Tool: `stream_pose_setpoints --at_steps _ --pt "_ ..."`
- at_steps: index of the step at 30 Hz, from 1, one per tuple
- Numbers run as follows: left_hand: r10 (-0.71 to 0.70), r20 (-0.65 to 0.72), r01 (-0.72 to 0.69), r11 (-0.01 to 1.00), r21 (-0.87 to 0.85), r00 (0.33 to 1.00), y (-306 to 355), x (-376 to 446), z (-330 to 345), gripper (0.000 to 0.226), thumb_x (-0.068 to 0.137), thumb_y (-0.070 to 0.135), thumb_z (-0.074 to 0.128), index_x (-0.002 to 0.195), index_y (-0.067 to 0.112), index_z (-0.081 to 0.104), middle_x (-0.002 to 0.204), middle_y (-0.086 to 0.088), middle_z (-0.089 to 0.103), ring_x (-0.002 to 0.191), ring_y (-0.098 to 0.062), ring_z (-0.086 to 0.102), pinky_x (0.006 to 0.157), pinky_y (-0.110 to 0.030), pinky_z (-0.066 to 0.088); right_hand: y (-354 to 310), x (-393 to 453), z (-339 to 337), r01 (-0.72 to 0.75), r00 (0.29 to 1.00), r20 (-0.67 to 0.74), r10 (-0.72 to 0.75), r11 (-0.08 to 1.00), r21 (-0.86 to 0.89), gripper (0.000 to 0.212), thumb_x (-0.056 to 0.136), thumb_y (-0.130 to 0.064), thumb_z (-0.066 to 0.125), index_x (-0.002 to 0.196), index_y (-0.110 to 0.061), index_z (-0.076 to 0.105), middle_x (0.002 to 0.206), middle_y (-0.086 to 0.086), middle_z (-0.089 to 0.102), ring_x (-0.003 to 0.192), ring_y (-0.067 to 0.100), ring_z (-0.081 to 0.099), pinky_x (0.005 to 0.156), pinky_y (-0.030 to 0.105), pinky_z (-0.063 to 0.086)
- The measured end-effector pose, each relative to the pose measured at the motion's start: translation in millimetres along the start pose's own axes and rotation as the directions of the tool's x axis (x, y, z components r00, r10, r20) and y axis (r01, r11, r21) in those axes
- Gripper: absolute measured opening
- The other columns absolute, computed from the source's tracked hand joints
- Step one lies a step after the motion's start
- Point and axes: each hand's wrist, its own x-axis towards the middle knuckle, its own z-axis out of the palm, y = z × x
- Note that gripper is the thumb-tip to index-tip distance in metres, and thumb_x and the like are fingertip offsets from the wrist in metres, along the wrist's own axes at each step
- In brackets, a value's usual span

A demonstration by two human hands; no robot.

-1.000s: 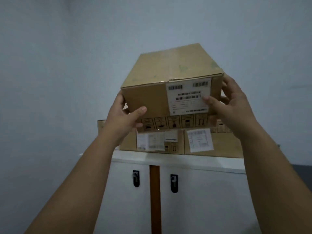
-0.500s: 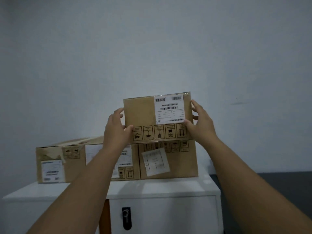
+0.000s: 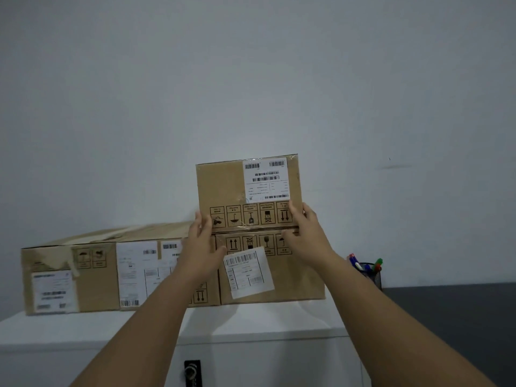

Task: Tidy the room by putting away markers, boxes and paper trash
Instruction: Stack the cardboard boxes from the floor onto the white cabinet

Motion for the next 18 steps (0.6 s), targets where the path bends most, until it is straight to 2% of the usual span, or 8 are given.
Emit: stream_pose_setpoints --at_steps 2,4,8,11,14,16,18 --pt "0.031 -0.002 -0.031 0.995 -0.09 1.0 -1.8 -1.1 3.8 0.084 0.092 0.033 0.061 0.156 0.031 0.006 0.161 0.017 -0.014 0.15 -0.02 0.004 0.117 -0.045 0.023 1.9 -0.9 1.5 0.017 0.999 -0.032 -0.015 0.998 0.063 0.068 0.092 -0.024 0.054 0.15 -0.037 0.021 0.158 -0.004 0.018 0.141 0.019 0.029 0.109 0.046 0.041" --pt "0.069 -0.027 -0.072 0.989 -0.126 0.997 -1.4 -0.9 7.1 0.082 0.092 0.03 0.061 0.155 0.032 0.009 0.162 0.016 -0.011 0.15 -0.017 0.006 0.115 -0.041 0.023 3.4 -2.1 -0.9 0.026 0.996 -0.084 -0.014 0.99 0.139 0.068 0.092 -0.024 0.055 0.15 -0.037 0.022 0.157 -0.005 0.024 0.14 0.017 0.032 0.109 0.046 0.041" --pt "0.116 -0.022 -0.118 0.987 -0.114 0.993 5.5 0.6 18.7 0.087 0.09 0.033 0.061 0.155 0.034 0.003 0.16 0.02 -0.013 0.149 -0.014 0.005 0.113 -0.036 0.021 13.6 -4.3 -9.9 0.01 0.991 -0.13 0.011 0.987 0.159 0.071 0.091 -0.022 0.053 0.152 -0.035 0.018 0.16 -0.006 0.016 0.145 0.017 0.023 0.113 0.048 0.036" --pt "0.095 0.015 -0.093 0.992 -0.086 0.995 10.7 3.0 25.0 0.091 0.09 0.035 0.061 0.155 0.033 -0.002 0.157 0.023 -0.023 0.149 -0.014 0.002 0.112 -0.035 0.022 20.1 -5.0 -15.6 -0.016 0.996 -0.084 0.021 0.997 0.071 0.074 0.092 -0.02 0.052 0.152 -0.036 0.012 0.162 -0.009 0.004 0.147 0.015 0.018 0.114 0.039 0.033" --pt "0.087 0.042 -0.085 0.995 -0.051 0.995 11.3 3.5 26.6 0.095 0.088 0.035 0.063 0.154 0.032 -0.006 0.155 0.024 -0.028 0.149 -0.017 0.001 0.113 -0.038 0.024 22.7 -5.5 -18.1 -0.025 0.999 -0.042 0.024 0.999 -0.026 0.078 0.092 -0.019 0.053 0.151 -0.041 0.007 0.162 -0.011 -0.003 0.145 0.019 0.025 0.11 0.035 0.034" --pt "0.08 0.061 -0.078 0.996 -0.037 0.995 12.3 3.2 25.5 0.097 0.088 0.034 0.063 0.154 0.033 -0.009 0.154 0.023 -0.031 0.15 -0.018 0.0 0.114 -0.039 0.024 22.3 -5.3 -21.2 -0.045 0.999 -0.001 0.045 0.991 -0.123 0.082 0.092 -0.021 0.056 0.151 -0.042 0.002 0.162 -0.01 -0.009 0.146 0.024 0.021 0.113 0.04 0.031" --pt "0.059 0.088 -0.058 0.998 -0.012 0.994 16.2 1.1 22.1 0.098 0.089 0.034 0.063 0.153 0.031 -0.011 0.155 0.02 -0.032 0.15 -0.02 -0.001 0.115 -0.042 0.024 19.2 -5.6 -25.1 -0.068 0.995 0.052 0.08 0.977 -0.203 0.085 0.093 -0.024 0.057 0.151 -0.039 -0.003 0.162 -0.006 -0.013 0.148 0.031 0.01 0.118 0.052 0.021"
